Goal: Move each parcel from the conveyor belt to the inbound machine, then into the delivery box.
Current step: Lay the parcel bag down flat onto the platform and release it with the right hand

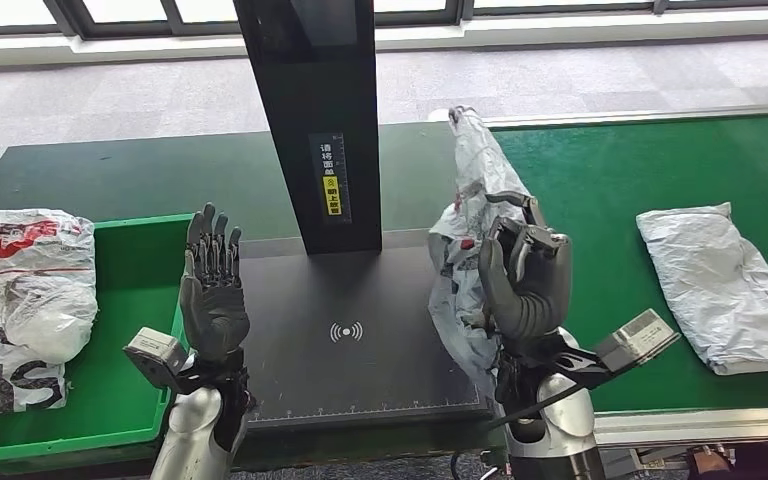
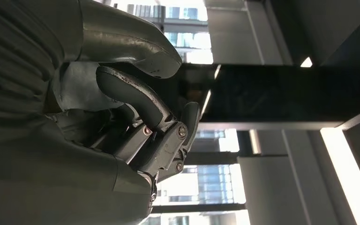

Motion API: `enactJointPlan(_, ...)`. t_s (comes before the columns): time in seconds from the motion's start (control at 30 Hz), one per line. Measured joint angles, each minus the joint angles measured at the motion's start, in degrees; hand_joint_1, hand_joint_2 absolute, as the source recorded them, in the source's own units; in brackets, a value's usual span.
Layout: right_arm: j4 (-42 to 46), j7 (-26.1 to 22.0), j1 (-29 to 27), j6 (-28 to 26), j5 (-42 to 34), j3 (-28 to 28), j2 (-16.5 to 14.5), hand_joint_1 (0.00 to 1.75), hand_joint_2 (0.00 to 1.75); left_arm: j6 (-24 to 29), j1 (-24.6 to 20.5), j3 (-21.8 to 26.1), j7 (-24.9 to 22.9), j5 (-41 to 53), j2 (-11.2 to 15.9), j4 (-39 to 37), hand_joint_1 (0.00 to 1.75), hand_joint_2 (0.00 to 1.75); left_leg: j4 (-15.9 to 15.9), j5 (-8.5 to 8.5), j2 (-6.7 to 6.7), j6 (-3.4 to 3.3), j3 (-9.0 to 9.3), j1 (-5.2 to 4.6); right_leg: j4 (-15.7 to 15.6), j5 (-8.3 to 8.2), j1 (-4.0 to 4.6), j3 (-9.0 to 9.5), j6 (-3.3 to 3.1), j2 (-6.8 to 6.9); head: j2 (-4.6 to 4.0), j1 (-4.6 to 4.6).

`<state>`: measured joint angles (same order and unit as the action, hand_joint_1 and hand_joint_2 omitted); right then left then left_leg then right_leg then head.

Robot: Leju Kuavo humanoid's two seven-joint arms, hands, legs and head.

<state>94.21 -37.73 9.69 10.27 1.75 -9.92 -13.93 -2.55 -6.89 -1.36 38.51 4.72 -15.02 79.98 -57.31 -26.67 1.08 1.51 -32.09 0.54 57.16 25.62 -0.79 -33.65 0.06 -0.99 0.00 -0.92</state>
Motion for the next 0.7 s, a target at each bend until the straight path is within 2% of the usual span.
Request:
enactJointPlan(0.13, 1.2, 0.6, 3.8, -0.1, -0.7, -4.0, 0.1, 1.75, 1.75, 0.1, -0.3, 0.0, 0.0, -0.1, 0.0, -0.7, 0.00, 0.00, 0.0, 0.00, 0.05, 0.00, -0.03, 0.00, 0.0, 0.00, 0.00, 0.00, 0.00, 0.03, 0.00, 0.00)
enactJointPlan(0.33, 3.3, 1.5, 8.4, -1.0, -1.1, -5.7, 0.2, 1.75, 1.75, 0.2, -0.2, 0.0, -0.1, -0.3, -0.1, -0.7, 0.00, 0.00, 0.0, -0.02, 0.05, -0.01, -0.05, 0.00, 0.0, 0.01, -0.02, -0.01, 0.01, 0.03, 0.00, 0.00)
enactJointPlan(0.7, 3.9, 1.4, 10.2, -1.3, -2.0, -5.7, 0.9, 1.75, 1.75, 1.0, 1.1, 0.2, -0.4, -0.4, -0.1, 1.5, 0.00, 0.00, 0.0, -0.01, 0.05, -0.01, -0.05, 0.00, 0.0, 0.01, 0.01, -0.01, 0.00, 0.03, 0.00, 0.00)
